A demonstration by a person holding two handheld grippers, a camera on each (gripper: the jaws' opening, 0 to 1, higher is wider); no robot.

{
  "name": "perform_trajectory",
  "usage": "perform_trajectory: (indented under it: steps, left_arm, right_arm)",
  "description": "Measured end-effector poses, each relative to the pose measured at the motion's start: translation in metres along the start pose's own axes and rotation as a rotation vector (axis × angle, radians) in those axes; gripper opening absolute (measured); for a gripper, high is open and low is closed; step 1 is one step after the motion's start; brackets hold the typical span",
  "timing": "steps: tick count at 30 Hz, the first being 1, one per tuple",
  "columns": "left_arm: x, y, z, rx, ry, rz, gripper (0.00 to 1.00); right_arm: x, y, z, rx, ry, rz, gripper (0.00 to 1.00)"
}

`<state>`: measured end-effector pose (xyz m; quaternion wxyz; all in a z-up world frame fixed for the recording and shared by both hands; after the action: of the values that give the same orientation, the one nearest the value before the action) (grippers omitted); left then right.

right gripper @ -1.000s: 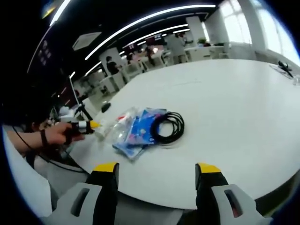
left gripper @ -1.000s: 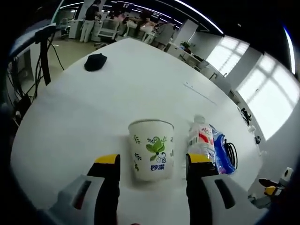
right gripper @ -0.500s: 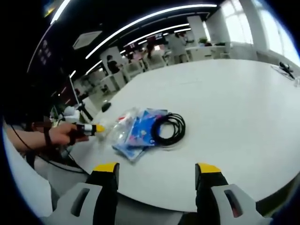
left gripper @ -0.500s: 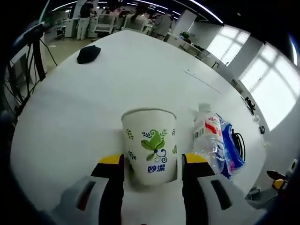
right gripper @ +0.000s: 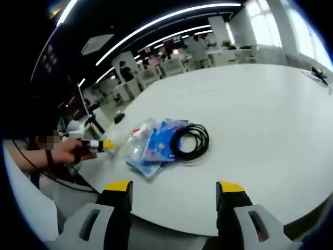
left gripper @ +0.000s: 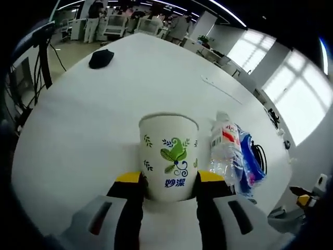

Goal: Arrange the tabletop items into an orderly group along one side of the table until the central work area is clear of visible clutter.

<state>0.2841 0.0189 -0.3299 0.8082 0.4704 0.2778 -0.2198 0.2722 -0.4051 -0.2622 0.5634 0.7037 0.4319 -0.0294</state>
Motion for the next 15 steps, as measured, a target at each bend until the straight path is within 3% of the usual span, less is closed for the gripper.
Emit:
perform_trajectory:
  steps: [2, 6, 10, 14, 15]
  left_arm:
    - [-0.003, 0.002, -0.003, 0.003, -0.001, 0.005, 0.37]
    - [-0.022, -0.013, 0.004, 0.006, -0.005, 0.012, 0.37]
    - [-0.03, -0.015, 0.0, 0.022, -0.003, 0.019, 0.37]
    - [-0.052, -0.021, 0.007, 0.017, -0.002, 0.027, 0.37]
    - [-0.052, -0.016, 0.004, 0.018, -0.001, 0.029, 0.37]
  right_arm:
    - [0.0, 0.001, -0.003, 0.003, 0.005, -0.001, 0.65]
    - [0.005, -0.001, -0.011, -0.001, 0.024, -0.014, 0.65]
    - [0.011, 0.0, -0.019, -0.016, 0.045, -0.032, 0.65]
    - [0.019, 0.006, -0.018, -0.02, 0.062, -0.027, 0.65]
    - [0.021, 0.006, -0.018, -0.022, 0.067, -0.028, 0.65]
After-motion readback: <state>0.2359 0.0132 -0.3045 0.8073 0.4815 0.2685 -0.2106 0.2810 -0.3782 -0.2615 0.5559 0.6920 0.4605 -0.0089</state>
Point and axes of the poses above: the point that each gripper's makers call its tool centre point, and the gripper's own axes: x roughly forward along the fingers, z roughly to its right, y roughly out of its top, the point moved 8 cm from there along -x, roughly backward along the fingers, and after that the axes turned 5 degrees about z, right-handed, at the moved point
